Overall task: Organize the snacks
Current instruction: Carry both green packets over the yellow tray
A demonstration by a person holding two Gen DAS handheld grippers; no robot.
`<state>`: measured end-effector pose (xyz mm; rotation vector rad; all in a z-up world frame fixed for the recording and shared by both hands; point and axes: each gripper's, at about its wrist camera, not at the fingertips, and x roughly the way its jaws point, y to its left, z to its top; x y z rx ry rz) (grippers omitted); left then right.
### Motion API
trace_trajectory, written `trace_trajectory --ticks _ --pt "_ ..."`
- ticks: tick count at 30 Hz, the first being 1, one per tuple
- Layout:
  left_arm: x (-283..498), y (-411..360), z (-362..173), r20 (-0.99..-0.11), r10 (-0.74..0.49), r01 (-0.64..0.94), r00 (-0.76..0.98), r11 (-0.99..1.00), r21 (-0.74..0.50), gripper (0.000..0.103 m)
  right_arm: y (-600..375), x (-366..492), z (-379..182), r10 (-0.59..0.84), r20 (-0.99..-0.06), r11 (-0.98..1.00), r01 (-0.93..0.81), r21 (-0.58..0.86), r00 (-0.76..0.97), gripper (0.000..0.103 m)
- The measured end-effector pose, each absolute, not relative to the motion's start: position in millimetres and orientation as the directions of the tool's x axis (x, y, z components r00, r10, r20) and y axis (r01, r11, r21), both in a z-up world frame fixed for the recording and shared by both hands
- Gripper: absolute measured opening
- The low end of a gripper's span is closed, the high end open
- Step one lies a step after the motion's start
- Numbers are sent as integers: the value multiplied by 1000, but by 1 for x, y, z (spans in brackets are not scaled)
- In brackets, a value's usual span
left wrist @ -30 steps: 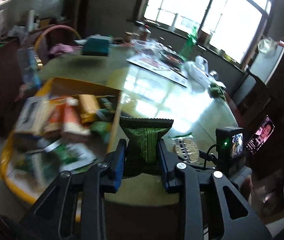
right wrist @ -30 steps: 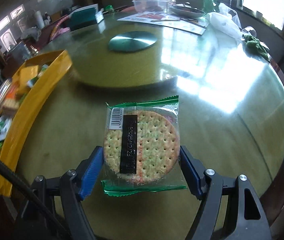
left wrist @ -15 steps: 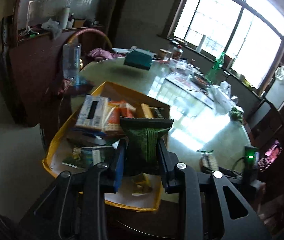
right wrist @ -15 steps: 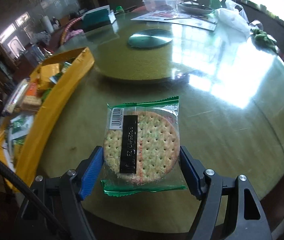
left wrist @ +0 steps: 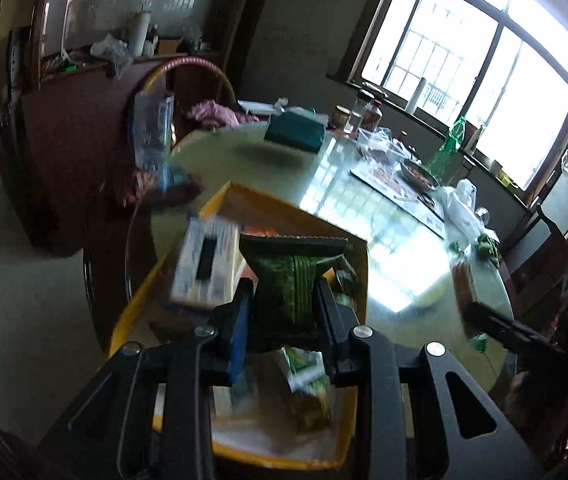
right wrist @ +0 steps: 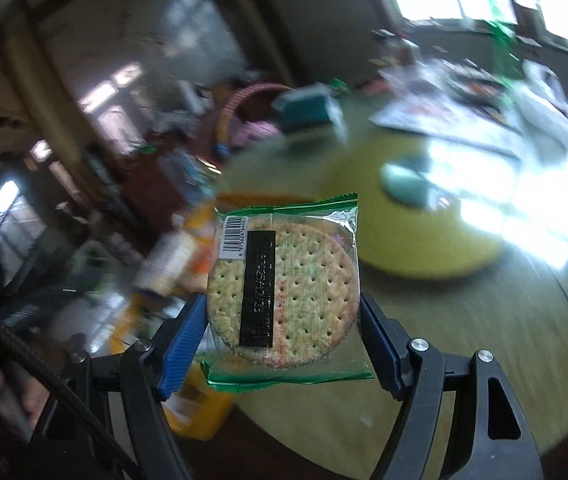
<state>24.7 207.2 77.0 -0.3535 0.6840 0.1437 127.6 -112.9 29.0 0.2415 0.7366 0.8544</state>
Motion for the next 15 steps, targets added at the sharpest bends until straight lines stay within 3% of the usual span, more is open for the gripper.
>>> trace_trajectory --ticks 7,15 --pt "81 236 87 -631 -25 -225 776 923 -313 32 -42 169 63 806 -481 567 -678 467 343 75" --pt "145 263 46 -715 -113 -233 690 901 -367 32 16 229 29 795 -551 563 -648 513 255 75"
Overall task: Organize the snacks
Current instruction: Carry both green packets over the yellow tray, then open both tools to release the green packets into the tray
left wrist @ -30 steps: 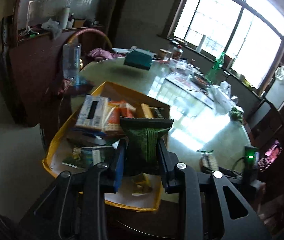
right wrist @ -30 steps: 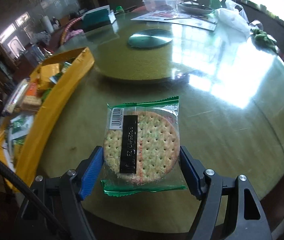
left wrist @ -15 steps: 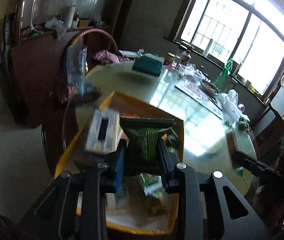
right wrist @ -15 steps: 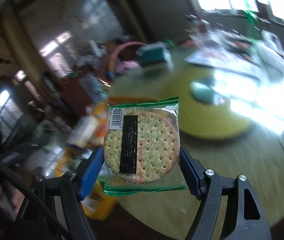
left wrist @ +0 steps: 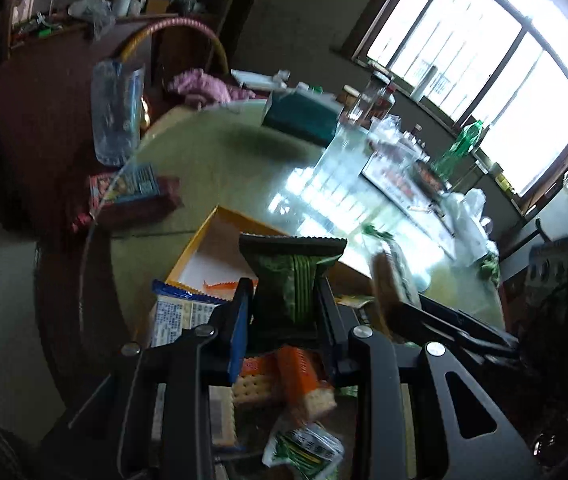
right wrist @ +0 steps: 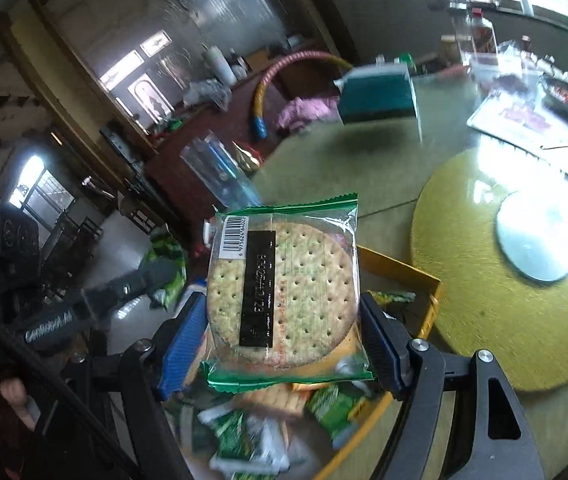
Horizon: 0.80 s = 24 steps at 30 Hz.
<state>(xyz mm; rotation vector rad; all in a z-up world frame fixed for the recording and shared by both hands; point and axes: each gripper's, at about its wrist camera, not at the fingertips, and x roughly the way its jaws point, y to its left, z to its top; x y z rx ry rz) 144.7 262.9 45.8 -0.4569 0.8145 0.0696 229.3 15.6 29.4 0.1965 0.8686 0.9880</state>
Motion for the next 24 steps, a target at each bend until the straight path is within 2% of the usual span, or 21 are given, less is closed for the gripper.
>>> trace_trajectory --ticks 8,16,17,18,19,20,21,24 --pt "181 270 20 -774 -111 -255 624 907 -335 32 52 254 -13 753 -640 578 -623 528 156 75" --pt "199 286 1 -813 -105 -302 573 895 -329 33 67 250 -7 713 -679 598 -656 461 173 76" --pt "197 287 0 -813 -106 -309 573 891 -334 35 68 253 -7 715 -676 600 -651 464 177 76" --pt "195 288 1 -810 -106 -311 577 888 -338 48 67 254 -7 719 -669 605 -643 469 188 77" --pt "192 289 3 -805 -100 -314 585 887 -339 65 66 255 -6 722 -662 613 -630 477 201 77" --pt "185 288 7 -796 -84 -317 600 888 -333 71 62 255 -6 731 -648 614 -616 492 211 79" --pt "177 286 12 -779 -70 -315 623 889 -332 73 58 254 -5 749 -628 604 -605 519 209 79" --pt "159 275 23 -760 -47 -295 648 905 -307 74 44 251 -2 777 -593 587 -583 562 211 79"
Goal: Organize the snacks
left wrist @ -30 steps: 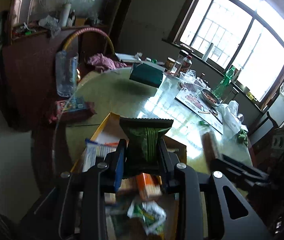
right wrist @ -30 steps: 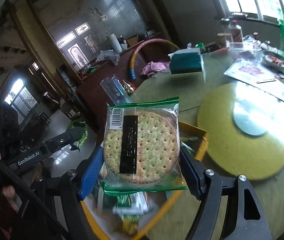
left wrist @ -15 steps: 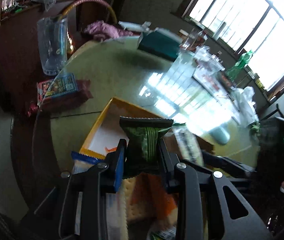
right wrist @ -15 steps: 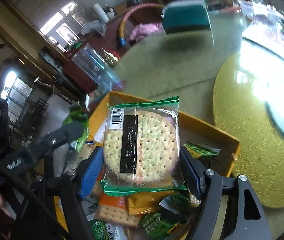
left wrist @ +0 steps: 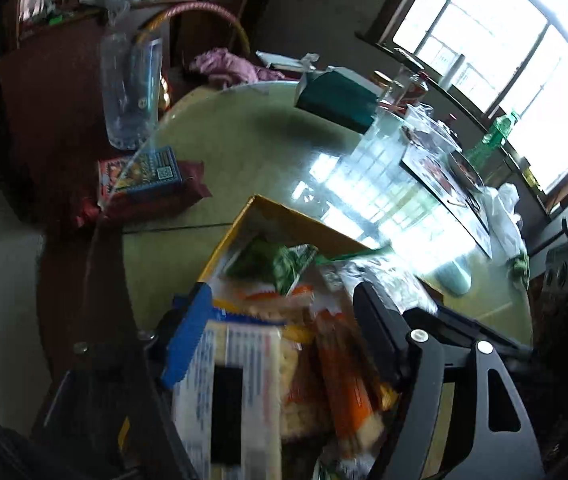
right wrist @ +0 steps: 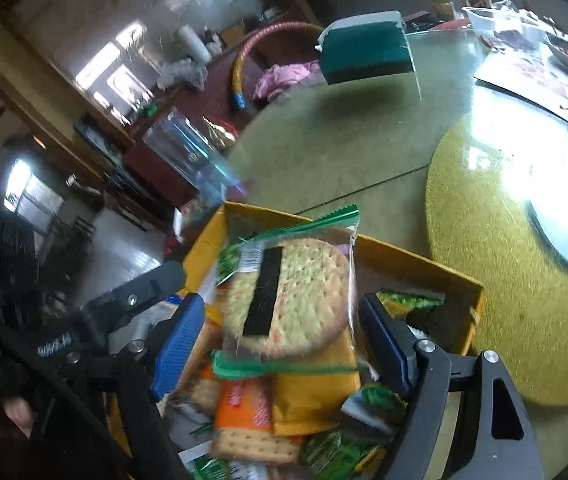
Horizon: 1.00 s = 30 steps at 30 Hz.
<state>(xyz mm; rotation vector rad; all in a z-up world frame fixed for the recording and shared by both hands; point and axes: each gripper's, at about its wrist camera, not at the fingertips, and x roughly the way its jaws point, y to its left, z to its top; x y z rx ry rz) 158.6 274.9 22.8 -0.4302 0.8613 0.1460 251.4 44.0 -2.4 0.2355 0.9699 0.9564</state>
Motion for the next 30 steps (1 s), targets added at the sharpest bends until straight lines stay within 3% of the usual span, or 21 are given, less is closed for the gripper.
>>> trace_trajectory --ticks 5,9,20,30 --pt "117 248 46 -700 13 -275 714 925 -263 78 1 222 15 802 -523 583 -569 579 289 79" --pt "78 213 55 -660 145 -302 737 945 -129 83 -33 187 18 828 -469 554 -574 603 306 80" --pt "9 176 34 -687 308 -385 659 922 43 84 -57 91 6 723 -529 674 -625 395 444 79" --pt "-23 165 33 -675 367 -407 640 907 107 84 -65 56 3 731 -527 665 -626 407 434 80"
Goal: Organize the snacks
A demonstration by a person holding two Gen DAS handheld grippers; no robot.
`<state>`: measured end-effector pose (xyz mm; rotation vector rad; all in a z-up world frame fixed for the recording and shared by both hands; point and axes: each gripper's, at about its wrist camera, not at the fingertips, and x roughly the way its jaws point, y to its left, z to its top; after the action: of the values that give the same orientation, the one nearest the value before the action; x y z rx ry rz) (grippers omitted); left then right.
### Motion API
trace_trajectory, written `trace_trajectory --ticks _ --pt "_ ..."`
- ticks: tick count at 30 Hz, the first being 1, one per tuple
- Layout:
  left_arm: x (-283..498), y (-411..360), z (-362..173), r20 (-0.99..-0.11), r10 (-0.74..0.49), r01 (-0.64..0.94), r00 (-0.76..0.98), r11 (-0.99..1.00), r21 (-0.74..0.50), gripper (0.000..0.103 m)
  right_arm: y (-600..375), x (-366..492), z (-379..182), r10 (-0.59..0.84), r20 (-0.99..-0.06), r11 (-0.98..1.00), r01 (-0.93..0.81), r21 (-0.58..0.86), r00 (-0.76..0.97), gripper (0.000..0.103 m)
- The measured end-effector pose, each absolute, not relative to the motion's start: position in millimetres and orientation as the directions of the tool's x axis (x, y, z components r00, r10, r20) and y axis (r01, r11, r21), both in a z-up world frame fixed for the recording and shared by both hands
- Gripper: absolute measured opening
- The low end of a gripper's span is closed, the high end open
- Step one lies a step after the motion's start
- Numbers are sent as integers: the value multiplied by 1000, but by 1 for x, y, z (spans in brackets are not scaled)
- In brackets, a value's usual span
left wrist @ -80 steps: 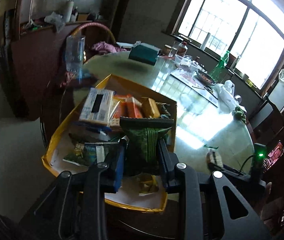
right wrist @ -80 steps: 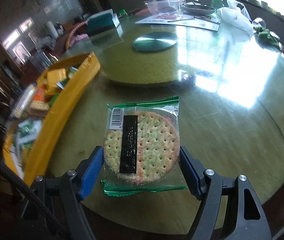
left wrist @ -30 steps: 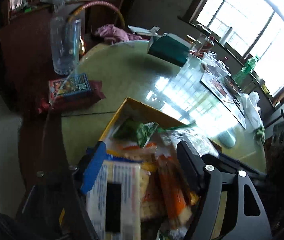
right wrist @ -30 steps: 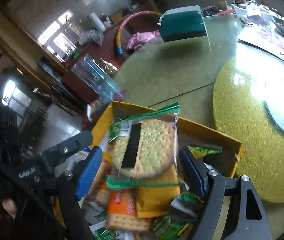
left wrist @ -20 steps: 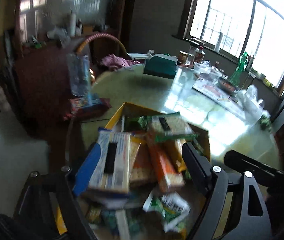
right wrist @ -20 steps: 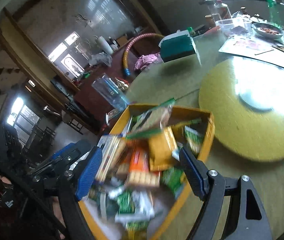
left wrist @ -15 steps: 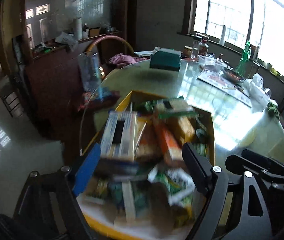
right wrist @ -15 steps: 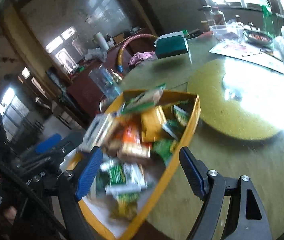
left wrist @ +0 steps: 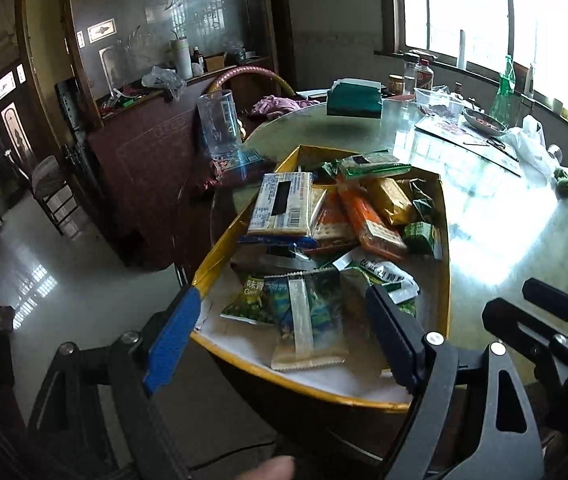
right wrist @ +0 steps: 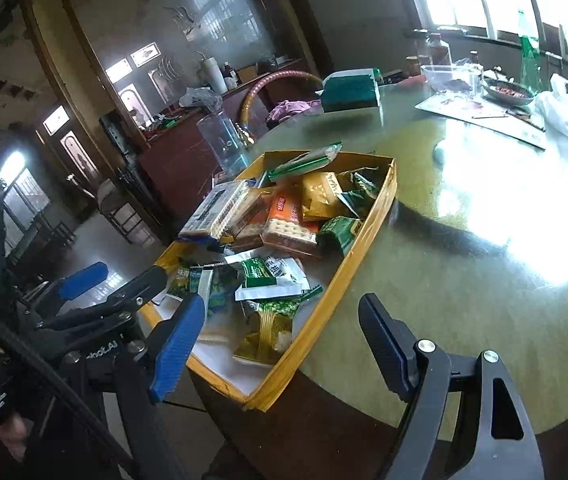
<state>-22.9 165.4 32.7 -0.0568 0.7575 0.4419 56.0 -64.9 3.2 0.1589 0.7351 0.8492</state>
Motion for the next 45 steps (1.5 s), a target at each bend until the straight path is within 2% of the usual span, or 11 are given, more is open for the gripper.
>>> trace_trajectory --ticks 5,22,45 --pt "-32 167 33 -666 382 -406 641 905 130 84 -63 51 2 718 -534 678 -620 394 446 80" --pt "-38 198 29 -663 379 -441 646 894 81 85 -37 38 7 637 -572 743 -610 276 517 80" --pt "-31 203 20 -678 385 -445 626 890 94 85 -26 43 -5 621 -597 752 -601 272 508 80"
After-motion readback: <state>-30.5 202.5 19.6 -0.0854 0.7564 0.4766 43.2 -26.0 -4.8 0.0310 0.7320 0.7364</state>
